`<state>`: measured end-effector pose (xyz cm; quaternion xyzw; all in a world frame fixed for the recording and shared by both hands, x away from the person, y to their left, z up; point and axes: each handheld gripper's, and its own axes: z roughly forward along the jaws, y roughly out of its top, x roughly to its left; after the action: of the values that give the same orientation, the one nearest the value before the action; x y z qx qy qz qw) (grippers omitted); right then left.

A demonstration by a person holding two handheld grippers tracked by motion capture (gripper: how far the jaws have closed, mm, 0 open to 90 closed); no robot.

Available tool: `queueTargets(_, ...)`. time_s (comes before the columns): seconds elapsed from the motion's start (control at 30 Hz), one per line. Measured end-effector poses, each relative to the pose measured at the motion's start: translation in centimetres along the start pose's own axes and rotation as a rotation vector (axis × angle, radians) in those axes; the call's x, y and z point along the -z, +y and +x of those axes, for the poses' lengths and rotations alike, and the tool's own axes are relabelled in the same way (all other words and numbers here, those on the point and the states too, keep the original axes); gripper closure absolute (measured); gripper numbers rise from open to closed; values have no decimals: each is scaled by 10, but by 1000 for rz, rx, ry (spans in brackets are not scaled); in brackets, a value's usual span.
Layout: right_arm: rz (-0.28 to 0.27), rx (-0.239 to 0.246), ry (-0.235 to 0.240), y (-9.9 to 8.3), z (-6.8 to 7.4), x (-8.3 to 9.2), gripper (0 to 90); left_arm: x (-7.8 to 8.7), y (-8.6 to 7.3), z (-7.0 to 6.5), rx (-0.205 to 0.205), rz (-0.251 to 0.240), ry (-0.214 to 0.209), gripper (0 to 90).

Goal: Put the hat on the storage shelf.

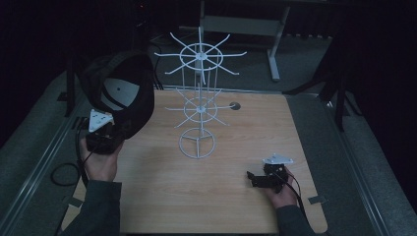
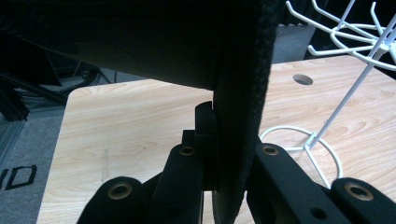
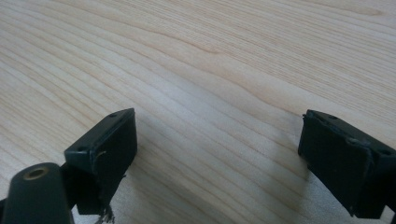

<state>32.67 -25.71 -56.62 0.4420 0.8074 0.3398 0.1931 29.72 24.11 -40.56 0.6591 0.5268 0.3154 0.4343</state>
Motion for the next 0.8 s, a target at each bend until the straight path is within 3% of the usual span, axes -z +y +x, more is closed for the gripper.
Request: queueTargets(0.8,0,1,0,0,0,0,115,11,15,-10,-44,-35,26,867)
